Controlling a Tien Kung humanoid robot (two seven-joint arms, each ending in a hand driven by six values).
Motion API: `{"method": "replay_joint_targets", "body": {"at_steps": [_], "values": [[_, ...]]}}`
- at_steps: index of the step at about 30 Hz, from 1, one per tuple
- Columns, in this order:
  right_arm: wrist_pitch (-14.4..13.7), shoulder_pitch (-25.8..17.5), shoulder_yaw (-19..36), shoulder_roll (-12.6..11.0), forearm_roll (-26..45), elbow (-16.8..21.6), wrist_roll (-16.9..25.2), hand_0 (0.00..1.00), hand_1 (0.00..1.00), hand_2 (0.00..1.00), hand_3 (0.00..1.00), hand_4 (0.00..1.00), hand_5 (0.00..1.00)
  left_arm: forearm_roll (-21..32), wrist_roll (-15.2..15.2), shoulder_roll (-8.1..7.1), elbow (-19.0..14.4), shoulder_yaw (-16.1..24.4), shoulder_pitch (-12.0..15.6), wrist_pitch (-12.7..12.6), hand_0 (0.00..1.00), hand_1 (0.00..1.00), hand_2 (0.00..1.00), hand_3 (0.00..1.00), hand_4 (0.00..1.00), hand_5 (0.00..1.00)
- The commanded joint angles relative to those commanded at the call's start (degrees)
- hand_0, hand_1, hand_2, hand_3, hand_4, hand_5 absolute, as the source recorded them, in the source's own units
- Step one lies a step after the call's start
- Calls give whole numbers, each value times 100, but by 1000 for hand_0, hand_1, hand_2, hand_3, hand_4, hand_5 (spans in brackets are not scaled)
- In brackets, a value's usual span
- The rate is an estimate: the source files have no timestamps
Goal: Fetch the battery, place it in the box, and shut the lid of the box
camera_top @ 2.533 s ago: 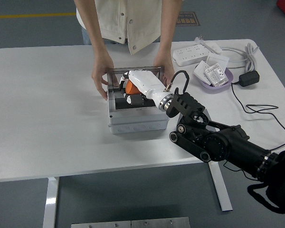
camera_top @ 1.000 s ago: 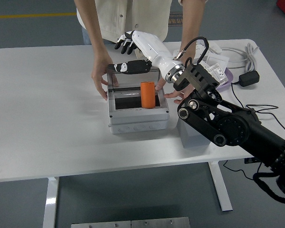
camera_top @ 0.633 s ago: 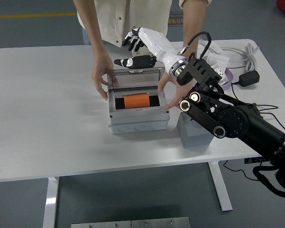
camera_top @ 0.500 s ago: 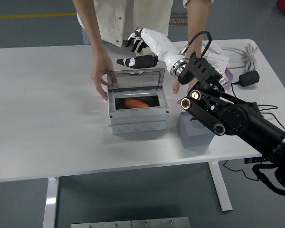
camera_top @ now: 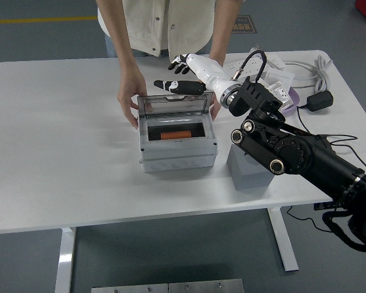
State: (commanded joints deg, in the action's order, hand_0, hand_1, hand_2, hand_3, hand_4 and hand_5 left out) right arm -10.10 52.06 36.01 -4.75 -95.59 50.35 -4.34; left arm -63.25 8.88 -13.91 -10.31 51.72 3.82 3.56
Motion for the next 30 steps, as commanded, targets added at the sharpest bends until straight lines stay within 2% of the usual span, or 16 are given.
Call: {"method": "replay_joint_targets", "body": {"at_steps": [6,16,30], "values": [[40,-65,-178,-13,-134,261,-135,873,781,785,792,998,921,15,2,3,0,-2,16,-7,648,743,615,562,774,240],[463,-222,-330,-306,-435,1099,-518,873,773,783,799,998,938,61,17,20,0,-10,50,-18,648,744,615,562,774,239],[891,-371,-384,-684,-628,1622,-825,844,752,774,806,998,943,159,-4,18,0,-83,34,-39,647,744,615,562,771,242]]}}
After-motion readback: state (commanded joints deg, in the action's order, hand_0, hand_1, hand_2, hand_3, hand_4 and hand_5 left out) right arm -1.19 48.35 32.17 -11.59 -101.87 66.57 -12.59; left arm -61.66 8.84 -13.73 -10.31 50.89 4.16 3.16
